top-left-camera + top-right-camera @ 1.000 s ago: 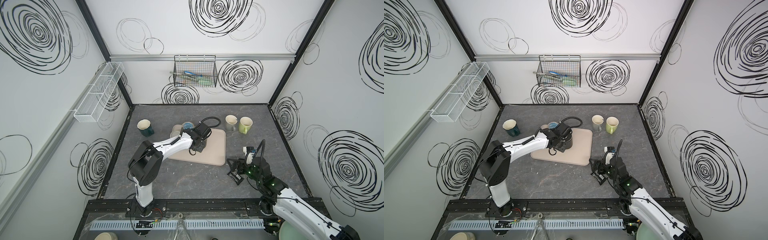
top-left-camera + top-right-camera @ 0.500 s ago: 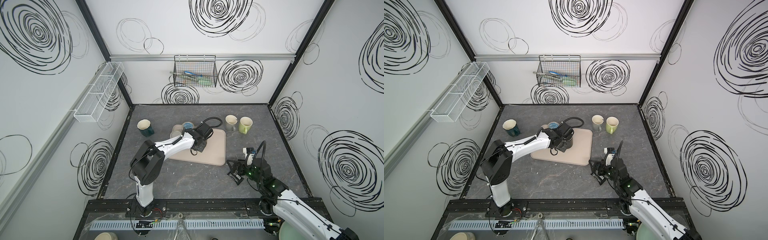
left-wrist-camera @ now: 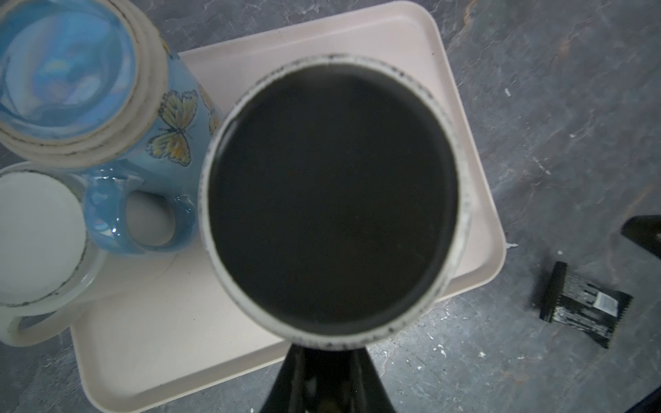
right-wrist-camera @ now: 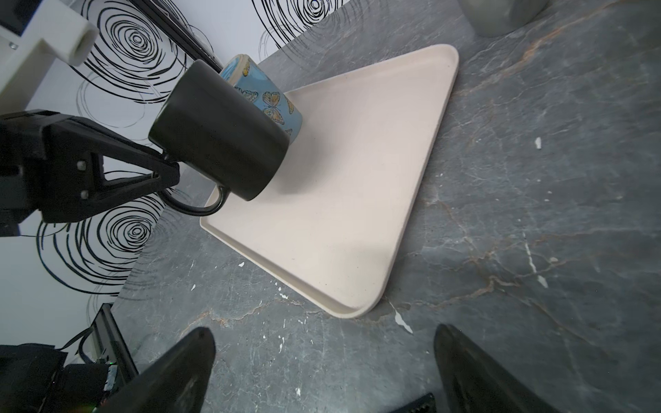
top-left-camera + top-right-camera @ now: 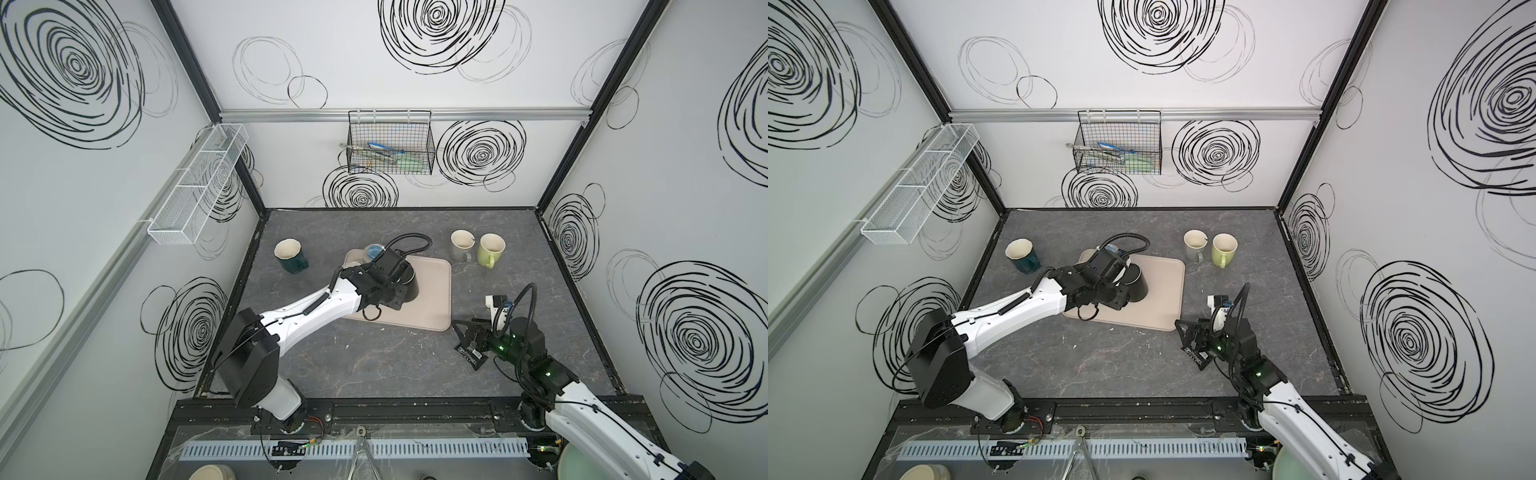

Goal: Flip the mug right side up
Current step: 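Raise and tilt the black mug sideways with the left gripper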

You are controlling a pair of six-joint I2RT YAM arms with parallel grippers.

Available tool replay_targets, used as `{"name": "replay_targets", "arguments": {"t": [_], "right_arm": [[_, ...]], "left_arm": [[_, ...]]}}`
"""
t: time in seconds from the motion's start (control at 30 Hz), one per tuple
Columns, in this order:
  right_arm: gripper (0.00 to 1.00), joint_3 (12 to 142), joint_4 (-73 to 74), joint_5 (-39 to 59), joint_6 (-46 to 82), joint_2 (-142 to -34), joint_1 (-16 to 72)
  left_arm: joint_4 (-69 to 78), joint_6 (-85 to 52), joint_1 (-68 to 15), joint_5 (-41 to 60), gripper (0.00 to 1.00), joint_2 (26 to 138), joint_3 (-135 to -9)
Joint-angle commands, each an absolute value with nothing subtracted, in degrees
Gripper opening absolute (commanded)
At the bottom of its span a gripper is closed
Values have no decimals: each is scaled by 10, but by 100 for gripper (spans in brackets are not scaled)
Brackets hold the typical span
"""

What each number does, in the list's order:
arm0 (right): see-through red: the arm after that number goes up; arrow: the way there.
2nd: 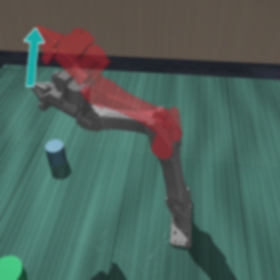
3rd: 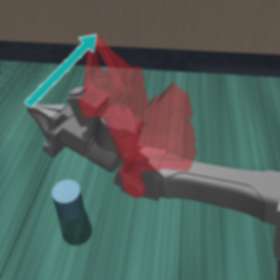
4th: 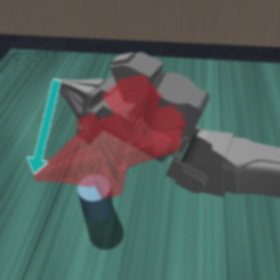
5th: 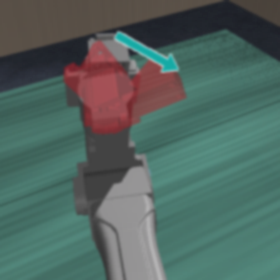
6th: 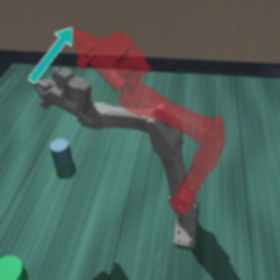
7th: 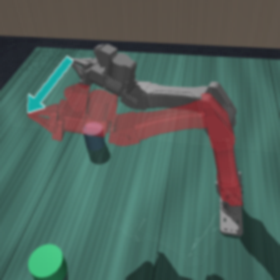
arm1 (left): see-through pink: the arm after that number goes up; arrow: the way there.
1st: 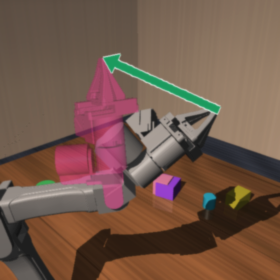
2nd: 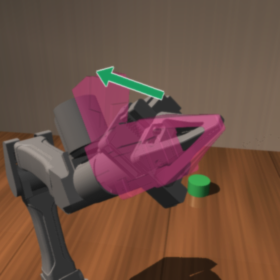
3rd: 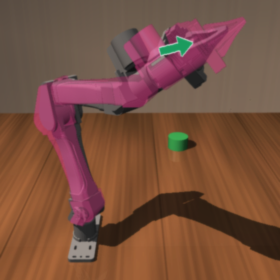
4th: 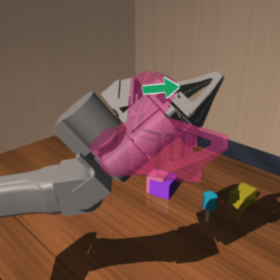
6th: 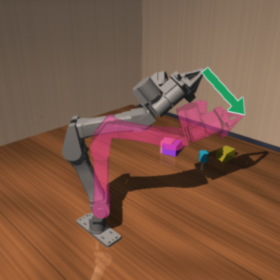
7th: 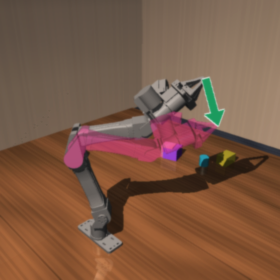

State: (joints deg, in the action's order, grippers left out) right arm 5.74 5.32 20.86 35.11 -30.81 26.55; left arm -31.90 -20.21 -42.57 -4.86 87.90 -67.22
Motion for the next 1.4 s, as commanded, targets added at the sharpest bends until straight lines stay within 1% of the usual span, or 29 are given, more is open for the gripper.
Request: {"name": "replay_targets", "arguments": {"t": [0.0, 0.2, 0.4, 0.57, 0.73, 0.9, 1.03, 1.17, 1.27, 1.37], "right_arm": [[100, 48, 90, 229, 370, -309, 262], [100, 41, 142, 260, 399, -323, 262], [100, 26, 208, 289, 439, -340, 261], [100, 28, 231, 303, 455, -352, 261], [100, 33, 245, 304, 469, -358, 261], [100, 26, 306, 328, 522, -361, 262], [100, 22, 331, 326, 548, -359, 263], [100, 11, 391, 326, 572, -366, 266], [100, 12, 408, 312, 571, -374, 271], [100, 21, 416, 305, 563, -386, 276]], "left_arm": [[-247, -224, -415, -23, 0, 840, -657], [-189, -243, -398, 23, 0, 796, -614], [-109, -298, -390, 59, 0, 759, -562], [-60, -325, -384, 82, 0, 742, -543], [-20, -349, -382, 113, 0, 740, -536], [47, -381, -383, 158, 0, 742, -520], [95, -409, -388, 183, 0, 753, -511], [131, -433, -392, 206, 0, 772, -508], [179, -461, -400, 214, 0, 777, -497], [196, -469, -409, 216, 0, 782, -500]]}}
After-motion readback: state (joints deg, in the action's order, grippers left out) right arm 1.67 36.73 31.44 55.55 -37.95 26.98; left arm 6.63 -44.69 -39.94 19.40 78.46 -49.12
